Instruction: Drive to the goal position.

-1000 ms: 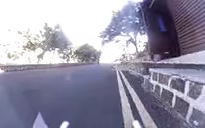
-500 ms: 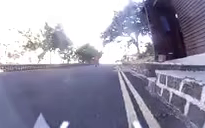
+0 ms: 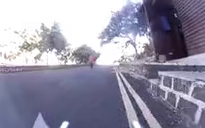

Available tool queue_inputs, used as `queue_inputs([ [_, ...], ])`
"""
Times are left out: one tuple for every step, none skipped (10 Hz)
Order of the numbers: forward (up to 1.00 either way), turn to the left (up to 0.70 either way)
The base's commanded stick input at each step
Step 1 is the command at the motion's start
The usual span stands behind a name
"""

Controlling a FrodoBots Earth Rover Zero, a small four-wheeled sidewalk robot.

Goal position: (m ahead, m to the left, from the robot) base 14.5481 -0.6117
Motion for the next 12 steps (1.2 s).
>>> queue_inputs([
  [0.50,-0.40],
  [0.50,-0.04],
  [0.50,-0.09],
  [0.50,-0.50],
  [0.50,-0.46],
  [0.50,0.00],
  [0.50,0.00],
  [0.50,0.00],
  [0.50,-0.31],
  [0.50,-0.44],
  [0.50,0.00],
  [0.50,0.00],
])
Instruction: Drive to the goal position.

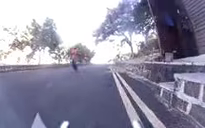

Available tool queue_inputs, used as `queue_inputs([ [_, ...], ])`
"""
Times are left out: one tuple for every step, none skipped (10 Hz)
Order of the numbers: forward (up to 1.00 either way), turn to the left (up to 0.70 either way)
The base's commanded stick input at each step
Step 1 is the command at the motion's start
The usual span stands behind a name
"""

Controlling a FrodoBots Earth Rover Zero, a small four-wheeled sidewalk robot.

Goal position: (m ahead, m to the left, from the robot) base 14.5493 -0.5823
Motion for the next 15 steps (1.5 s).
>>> queue_inputs([
  [0.50,0.00],
  [0.50,0.00],
  [0.50,0.00],
  [0.50,0.00],
  [0.50,0.00],
  [0.50,0.00],
  [0.50,0.00],
  [0.50,0.00],
  [0.50,0.00],
  [0.50,-0.11],
  [0.50,-0.26],
  [0.50,-0.50],
  [0.50,-0.47],
  [0.50,-0.14],
  [0.50,0.00],
])
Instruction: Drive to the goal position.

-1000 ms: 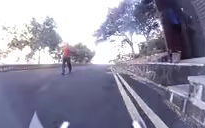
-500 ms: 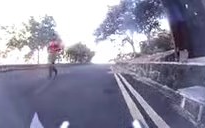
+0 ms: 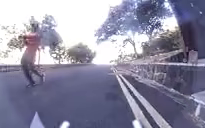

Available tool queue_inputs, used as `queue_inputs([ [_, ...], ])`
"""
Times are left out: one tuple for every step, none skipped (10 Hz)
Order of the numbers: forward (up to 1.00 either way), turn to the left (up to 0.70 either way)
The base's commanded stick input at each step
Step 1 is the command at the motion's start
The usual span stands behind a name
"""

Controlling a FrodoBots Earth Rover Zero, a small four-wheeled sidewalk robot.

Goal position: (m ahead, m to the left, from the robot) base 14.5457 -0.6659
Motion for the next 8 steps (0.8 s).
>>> queue_inputs([
  [0.50,0.00],
  [0.50,-0.22],
  [0.50,-0.47],
  [0.50,-0.48],
  [0.50,-0.39],
  [0.50,0.00],
  [0.50,0.00],
  [0.50,-0.29],
])
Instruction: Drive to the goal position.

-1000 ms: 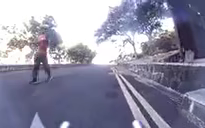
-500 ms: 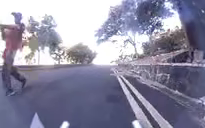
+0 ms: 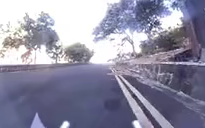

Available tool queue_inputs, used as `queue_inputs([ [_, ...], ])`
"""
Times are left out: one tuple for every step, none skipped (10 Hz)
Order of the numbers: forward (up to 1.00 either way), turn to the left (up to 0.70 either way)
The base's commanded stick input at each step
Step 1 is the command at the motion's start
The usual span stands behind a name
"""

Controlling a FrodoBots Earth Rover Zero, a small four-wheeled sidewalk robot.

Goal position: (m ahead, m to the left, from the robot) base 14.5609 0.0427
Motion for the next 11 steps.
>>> queue_inputs([
  [0.50,-0.50],
  [0.50,-0.45],
  [0.50,-0.15],
  [0.50,0.00],
  [0.50,0.00],
  [0.50,0.00],
  [0.50,0.00],
  [0.50,0.00],
  [0.50,0.00],
  [0.50,0.00],
  [0.50,0.00],
])
